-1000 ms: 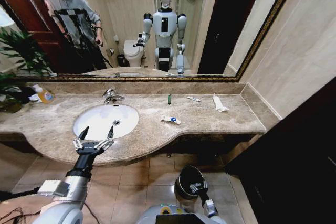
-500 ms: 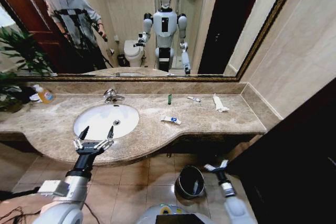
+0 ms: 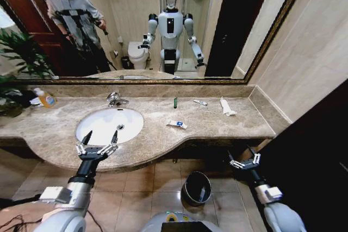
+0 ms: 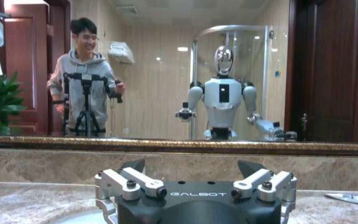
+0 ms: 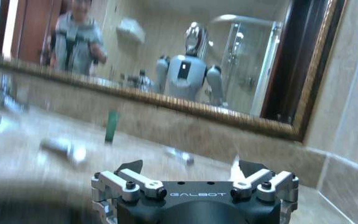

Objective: Pick up the trash from the sink and place it in the trash bin.

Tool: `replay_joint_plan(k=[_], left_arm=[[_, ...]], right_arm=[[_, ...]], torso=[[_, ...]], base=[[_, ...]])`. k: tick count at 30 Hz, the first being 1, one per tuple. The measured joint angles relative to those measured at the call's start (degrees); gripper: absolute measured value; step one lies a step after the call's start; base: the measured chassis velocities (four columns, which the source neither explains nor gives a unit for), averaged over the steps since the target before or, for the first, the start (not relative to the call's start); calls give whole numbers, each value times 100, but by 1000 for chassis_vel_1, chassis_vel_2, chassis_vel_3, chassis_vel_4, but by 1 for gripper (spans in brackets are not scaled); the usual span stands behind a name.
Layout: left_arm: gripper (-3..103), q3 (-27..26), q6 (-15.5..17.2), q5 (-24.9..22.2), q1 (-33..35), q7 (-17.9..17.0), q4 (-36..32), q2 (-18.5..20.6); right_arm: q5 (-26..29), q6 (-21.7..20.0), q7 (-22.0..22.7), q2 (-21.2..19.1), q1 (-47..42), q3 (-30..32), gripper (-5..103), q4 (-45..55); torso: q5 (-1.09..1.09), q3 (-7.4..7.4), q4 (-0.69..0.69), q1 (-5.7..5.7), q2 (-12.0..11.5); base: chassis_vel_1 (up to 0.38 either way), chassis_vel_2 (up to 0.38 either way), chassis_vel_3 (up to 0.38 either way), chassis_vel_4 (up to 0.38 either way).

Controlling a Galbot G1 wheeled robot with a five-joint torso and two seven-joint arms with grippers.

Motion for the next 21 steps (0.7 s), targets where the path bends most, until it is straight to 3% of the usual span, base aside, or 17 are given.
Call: replay_joint_plan(k=[3,6,10,13,17,21], left_arm=[[100,0,0,0,0,0,1,0],[100,0,0,0,0,2,0,0],[100,0,0,0,0,4,0,1],[100,0,0,0,0,1,0,0],[100,0,0,0,0,0,0,0],[100,0,0,0,0,0,0,0]], right_arm=[[511,-729,130,-249,723,-218,100,199],[809,-1101,201,-515,1361,-473,100,21],[1018,-1272,87,-959,2026,-761,100,-501],[1272,-1272,-13,-1652,3036,-1391,100,-1665],[1306,-1521,84,-1775,3674,-1794,100,-2180],[826,-2001,230,-1448,4089,-2007,100,-2271]], torso=[[1,0,3,0,0],[-2,1,4,1,0],[3,1,4,2,-1],[2,2,3,2,-1],[-2,2,3,2,-1],[1,2,3,2,-1]], base=[[0,0,0,0],[0,0,0,0],[0,0,0,0],[0,0,0,0],[0,0,0,0],[0,0,0,0]])
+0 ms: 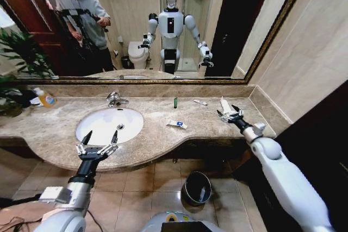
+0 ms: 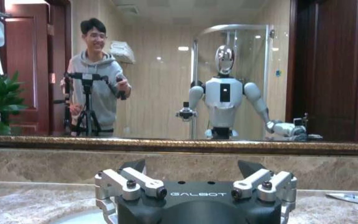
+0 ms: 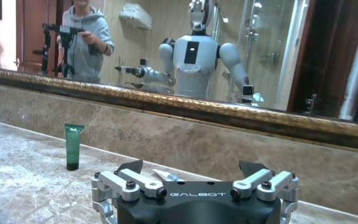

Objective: Pick up the trash from the sink and place it in the trash bin.

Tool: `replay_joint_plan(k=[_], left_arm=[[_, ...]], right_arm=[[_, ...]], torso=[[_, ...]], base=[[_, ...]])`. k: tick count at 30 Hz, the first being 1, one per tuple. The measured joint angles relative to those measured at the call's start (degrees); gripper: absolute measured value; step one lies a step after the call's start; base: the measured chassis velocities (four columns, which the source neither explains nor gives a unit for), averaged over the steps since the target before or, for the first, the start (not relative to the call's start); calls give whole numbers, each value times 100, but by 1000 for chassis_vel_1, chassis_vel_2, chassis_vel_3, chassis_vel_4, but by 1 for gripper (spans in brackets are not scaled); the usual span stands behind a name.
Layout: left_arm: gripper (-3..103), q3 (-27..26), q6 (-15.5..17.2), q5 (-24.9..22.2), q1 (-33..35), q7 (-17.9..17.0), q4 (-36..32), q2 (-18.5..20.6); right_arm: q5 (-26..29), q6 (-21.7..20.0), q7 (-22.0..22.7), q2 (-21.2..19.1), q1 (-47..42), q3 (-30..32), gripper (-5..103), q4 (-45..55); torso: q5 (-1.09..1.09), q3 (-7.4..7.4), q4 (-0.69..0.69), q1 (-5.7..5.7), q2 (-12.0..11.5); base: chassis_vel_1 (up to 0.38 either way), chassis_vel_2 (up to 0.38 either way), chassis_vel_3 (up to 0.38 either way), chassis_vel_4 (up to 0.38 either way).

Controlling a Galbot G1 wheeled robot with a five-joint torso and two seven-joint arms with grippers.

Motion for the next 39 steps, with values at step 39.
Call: replay_joint_plan(k=[39], left_arm=[[100,0,0,0,0,0,0,0]], right_arm=[[-1059,-429,1477,757,2389,-818,100,-3239]], torso=[[-3,-1,-1,-1,0]], base=[[0,0,0,0]])
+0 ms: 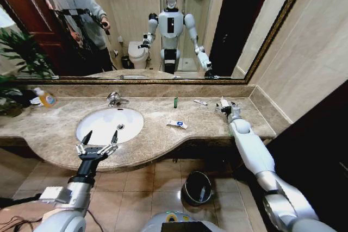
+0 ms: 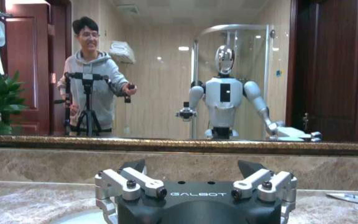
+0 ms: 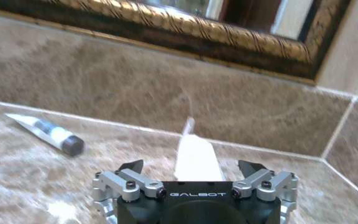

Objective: Pick up the trash from the sink and place it in the trash bin.

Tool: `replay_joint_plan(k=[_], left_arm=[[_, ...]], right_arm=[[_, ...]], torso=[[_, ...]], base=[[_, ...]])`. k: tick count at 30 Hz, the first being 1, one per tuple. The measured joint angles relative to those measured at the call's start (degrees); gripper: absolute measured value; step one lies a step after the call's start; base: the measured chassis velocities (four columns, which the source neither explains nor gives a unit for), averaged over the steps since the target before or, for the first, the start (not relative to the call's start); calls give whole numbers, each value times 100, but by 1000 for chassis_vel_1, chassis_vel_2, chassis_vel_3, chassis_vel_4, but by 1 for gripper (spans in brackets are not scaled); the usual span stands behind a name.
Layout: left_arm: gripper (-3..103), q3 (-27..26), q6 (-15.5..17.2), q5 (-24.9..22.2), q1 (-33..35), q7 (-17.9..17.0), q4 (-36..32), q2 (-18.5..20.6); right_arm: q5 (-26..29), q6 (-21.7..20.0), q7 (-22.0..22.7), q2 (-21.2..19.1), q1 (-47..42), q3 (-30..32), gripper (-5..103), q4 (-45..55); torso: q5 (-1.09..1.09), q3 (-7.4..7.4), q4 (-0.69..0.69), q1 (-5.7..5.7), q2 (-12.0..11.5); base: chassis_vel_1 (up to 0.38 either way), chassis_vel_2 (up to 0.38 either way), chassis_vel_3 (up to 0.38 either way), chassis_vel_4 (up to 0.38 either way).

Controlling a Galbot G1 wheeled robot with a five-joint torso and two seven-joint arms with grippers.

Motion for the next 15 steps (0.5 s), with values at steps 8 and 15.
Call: replay_joint_plan(k=[8,15], left_arm=[[100,0,0,0,0,0,0,0],[100,0,0,0,0,0,0,0]], right_arm=[[180,-7,-89,-65,-34,92,74,-112],[313,-9,-86,-95,-151,199,47,13]], torso=[[1,0,0,0,0],[1,0,0,0,1]], base=[[0,0,0,0],[0,0,0,0]])
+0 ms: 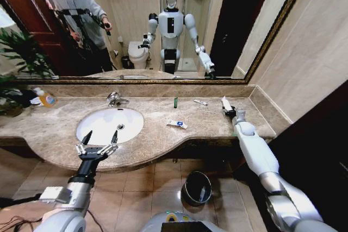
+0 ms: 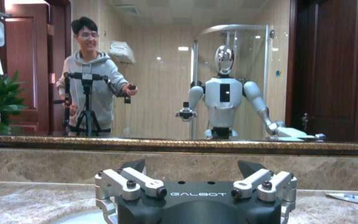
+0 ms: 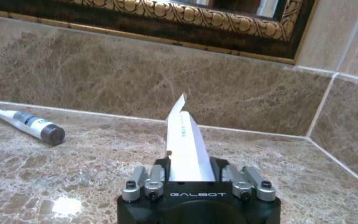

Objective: Pick up the trash from the sink and place it in the trash bin.

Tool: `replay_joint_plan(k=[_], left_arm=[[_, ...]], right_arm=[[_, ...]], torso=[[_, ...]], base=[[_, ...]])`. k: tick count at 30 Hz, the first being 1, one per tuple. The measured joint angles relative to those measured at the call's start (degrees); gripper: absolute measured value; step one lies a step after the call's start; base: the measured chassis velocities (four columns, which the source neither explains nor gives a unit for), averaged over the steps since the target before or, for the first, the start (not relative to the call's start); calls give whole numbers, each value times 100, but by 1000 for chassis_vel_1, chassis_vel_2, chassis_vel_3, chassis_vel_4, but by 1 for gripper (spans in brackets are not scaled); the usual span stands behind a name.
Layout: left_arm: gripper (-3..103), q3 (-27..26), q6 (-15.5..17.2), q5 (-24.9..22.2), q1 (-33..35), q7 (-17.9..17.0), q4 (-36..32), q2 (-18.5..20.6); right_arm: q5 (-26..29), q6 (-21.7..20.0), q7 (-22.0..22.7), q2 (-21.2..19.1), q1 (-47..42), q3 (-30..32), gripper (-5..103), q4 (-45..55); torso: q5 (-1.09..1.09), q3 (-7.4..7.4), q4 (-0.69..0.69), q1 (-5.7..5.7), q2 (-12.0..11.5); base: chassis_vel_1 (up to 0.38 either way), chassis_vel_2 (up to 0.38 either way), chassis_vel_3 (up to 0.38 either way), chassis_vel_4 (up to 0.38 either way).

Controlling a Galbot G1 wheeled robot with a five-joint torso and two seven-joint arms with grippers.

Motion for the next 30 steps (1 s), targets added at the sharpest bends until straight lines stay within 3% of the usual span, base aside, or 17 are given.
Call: replay_joint_plan(k=[1,8,10,15,21,24,25,28,30], left_arm=[[100,0,0,0,0,0,0,0],[100,0,0,0,0,0,0,0],[100,0,0,0,0,0,0,0],[100,0,0,0,0,2,0,1],[100,0,0,0,0,1,0,1],[100,0,0,0,0,0,0,0],[100,0,0,0,0,0,0,0],[100,0,0,0,0,0,0,0],[100,0,0,0,0,0,-1,0]], right_arm=[[0,0,0,0,0,0,47,0],[92,-20,73,-35,-211,119,15,393],[127,-33,81,-54,-274,149,15,515],[369,-92,69,-288,-932,402,1,1411],[880,51,-44,-724,-2149,735,0,2728],[1316,758,-50,-963,-3108,1079,0,3637],[1316,758,-50,-963,-3108,1079,0,3637],[1469,1423,-61,-867,-4384,1613,0,4433],[1489,1585,-102,-816,-4600,1708,0,4528]], torso=[[0,0,0,0,0],[1,0,0,0,0],[1,0,0,0,0],[0,0,2,0,0],[2,-1,0,-1,0],[-5,-1,1,-1,0],[-5,-1,1,-1,0],[1,-1,-1,0,0],[-2,-1,-1,-1,0]], base=[[0,0,0,0],[0,0,0,0],[0,0,0,0],[0,0,0,0],[0,0,0,0],[0,0,0,0],[0,0,0,0],[0,0,0,0],[0,0,0,0]])
